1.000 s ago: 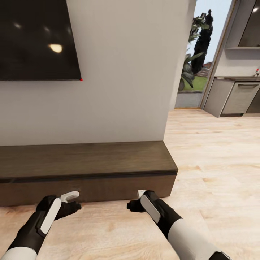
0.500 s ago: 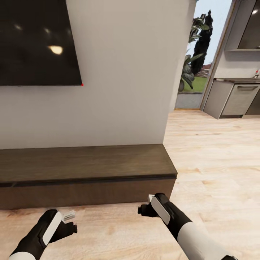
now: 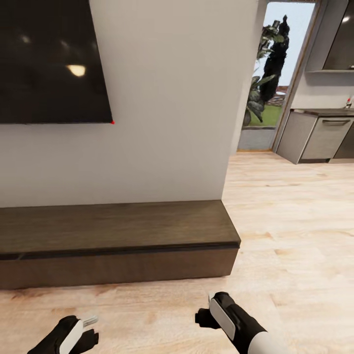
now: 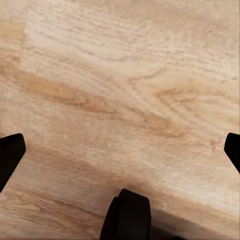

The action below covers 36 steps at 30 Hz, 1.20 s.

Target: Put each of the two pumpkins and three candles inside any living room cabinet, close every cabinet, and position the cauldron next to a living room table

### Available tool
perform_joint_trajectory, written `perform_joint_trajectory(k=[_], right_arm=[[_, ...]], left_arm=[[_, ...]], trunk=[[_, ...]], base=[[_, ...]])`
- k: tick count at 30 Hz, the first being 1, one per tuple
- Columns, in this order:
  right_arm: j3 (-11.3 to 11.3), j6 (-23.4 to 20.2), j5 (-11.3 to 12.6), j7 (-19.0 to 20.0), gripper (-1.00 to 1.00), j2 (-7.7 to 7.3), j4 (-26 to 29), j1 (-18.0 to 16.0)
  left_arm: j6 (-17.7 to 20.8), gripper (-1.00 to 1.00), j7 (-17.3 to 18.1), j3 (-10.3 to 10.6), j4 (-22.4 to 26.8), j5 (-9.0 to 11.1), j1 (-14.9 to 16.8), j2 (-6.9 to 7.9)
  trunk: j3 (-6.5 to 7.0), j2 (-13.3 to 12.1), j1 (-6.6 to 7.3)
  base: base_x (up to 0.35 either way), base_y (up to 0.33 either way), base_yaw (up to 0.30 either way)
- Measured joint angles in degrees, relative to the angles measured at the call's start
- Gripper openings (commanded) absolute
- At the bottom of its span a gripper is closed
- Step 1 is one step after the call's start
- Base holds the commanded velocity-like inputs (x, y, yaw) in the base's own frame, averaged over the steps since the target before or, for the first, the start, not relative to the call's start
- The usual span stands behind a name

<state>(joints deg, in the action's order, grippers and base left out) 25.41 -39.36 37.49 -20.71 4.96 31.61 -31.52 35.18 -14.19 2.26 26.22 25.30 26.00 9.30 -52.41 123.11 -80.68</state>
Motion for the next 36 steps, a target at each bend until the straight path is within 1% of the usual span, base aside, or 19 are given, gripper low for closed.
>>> perform_joint_trajectory(k=[1, 4, 5, 7, 8, 11, 12, 13, 14, 15, 17, 21, 22, 25, 29, 30, 32, 34, 36], right_arm=[[-0.01, 0.73, -0.12, 0.03, 1.00, 0.00, -0.99, 0.07], [-0.12, 6.20, -0.57, 0.28, 1.00, 0.00, -7.85, 0.29], [-0.12, 7.46, -0.60, 0.31, 1.00, 0.01, -9.21, 0.30], [-0.10, 12.70, -0.65, 0.37, 1.00, -0.01, -14.48, 0.34], [-0.09, 14.06, -0.63, 0.38, 1.00, 0.03, -15.80, 0.33], [-0.07, 20.50, -0.55, 0.36, 1.00, 0.25, -21.68, 0.36], [-0.06, 21.42, -0.54, 0.37, 1.00, 0.25, -22.39, 0.38], [-0.08, 23.82, -0.50, 0.37, 1.00, 0.21, -23.96, 0.65], [-0.06, 24.64, -0.50, 0.38, 1.00, 0.20, -24.39, 0.86], [-0.11, 26.71, -0.50, 0.35, 1.00, 0.19, -25.17, 1.75], [-0.09, 29.08, -0.54, 0.34, 1.00, 0.12, -25.70, 3.26], [-0.11, 32.50, -0.45, 0.31, 1.00, -0.12, -26.15, 6.82], [-0.17, 33.99, -0.35, 0.29, 1.00, -0.18, -26.23, 8.34], [-0.11, 36.57, -0.39, 0.23, 1.00, -0.71, -26.39, 10.64], [-0.12, 39.91, -0.63, 0.04, 1.00, -1.58, -29.05, 12.42], [-0.06, 40.60, -0.67, 0.00, 1.00, -1.63, -29.73, 12.52], [-0.04, 44.09, -0.61, -0.17, 1.00, -1.80, -32.32, 12.82], [-0.12, 47.40, -0.51, -0.30, 1.00, -2.09, -33.45, 13.64], [-0.13, 48.93, -0.53, -0.33, 1.00, -2.51, -33.86, 14.45]], left_arm=[[-0.89, 1.00, 0.03, 0.22, -0.93, 0.01, 0.01, 0.03], [-6.47, 1.00, 0.20, 1.91, -6.75, 0.01, 0.00, 0.25], [-7.69, 1.00, 0.21, 2.20, -7.83, 0.02, 0.01, 0.30], [-12.96, 1.00, 0.36, 3.46, -11.88, 0.01, 0.01, 0.40], [-14.35, 1.00, 0.55, 3.81, -12.90, 0.03, 0.01, 0.42], [-20.60, 1.00, 3.58, 5.31, -18.02, 0.06, 0.02, 0.49], [-21.34, 1.00, 4.23, 5.47, -18.66, 0.08, 0.02, 0.52], [-23.04, 1.00, 5.50, 5.74, -20.07, 0.12, -0.02, 0.62], [-23.60, 1.00, 5.81, 5.81, -20.52, 0.13, -0.04, 0.67], [-25.23, 1.00, 6.33, 5.91, -21.60, 0.09, -0.38, 0.93], [-27.62, 1.00, 6.66, 5.99, -22.50, 0.17, -0.99, 1.34], [-31.04, 1.00, 6.68, 6.07, -23.06, 0.24, -4.05, 2.00], [-31.98, 1.00, 6.62, 6.07, -23.09, 0.30, -5.10, 2.70], [-32.90, 1.00, 6.54, 6.06, -23.31, 0.37, -6.65, 3.99], [-33.85, 1.00, 6.49, 6.10, -24.66, 0.42, -8.04, 5.74], [-34.13, 1.00, 6.48, 6.11, -24.77, 0.43, -8.24, 5.86], [-35.53, 1.00, 6.44, 6.07, -25.01, 0.47, -9.61, 6.04], [-36.56, 1.00, 6.42, 6.05, -25.09, 0.48, -10.68, 5.98], [-36.95, 1.00, 6.42, 6.05, -25.13, 0.49, -11.09, 5.95]], trunk=[[0.18, -0.40, 0.22], [0.72, -1.60, 0.88], [0.90, -2.00, 1.10], [1.25, -2.81, 1.54], [1.44, -3.21, 1.76], [1.97, -4.41, 2.42], [2.16, -4.81, 2.64], [2.33, -5.21, 2.86], [2.51, -5.61, 3.08], [2.69, -6.01, 3.30], [3.05, -6.81, 3.73], [3.76, -8.42, 4.61], [3.94, -8.82, 4.83], [4.48, -10.02, 5.49], [5.20, -11.62, 6.37], [5.38, -12.03, 6.59], [5.74, -12.83, 7.03], [6.10, -13.63, 7.47], [6.46, -14.43, 7.91]], base=[[0.000, 0.000, 0.000], [0.000, 0.000, 0.000], [0.000, 0.000, 0.000], [0.000, 0.000, 0.000], [0.000, 0.000, 0.000], [0.000, 0.000, 0.000], [0.000, 0.000, 0.000], [0.000, 0.000, 0.000], [0.000, 0.000, 0.000], [0.000, 0.000, 0.000], [0.000, 0.000, 0.000], [0.000, 0.000, 0.000], [0.000, 0.000, 0.000], [0.000, 0.000, 0.000], [0.000, 0.000, 0.000], [0.000, 0.000, 0.000], [0.000, 0.000, 0.000], [0.000, 0.000, 0.000], [0.000, 0.000, 0.000]])
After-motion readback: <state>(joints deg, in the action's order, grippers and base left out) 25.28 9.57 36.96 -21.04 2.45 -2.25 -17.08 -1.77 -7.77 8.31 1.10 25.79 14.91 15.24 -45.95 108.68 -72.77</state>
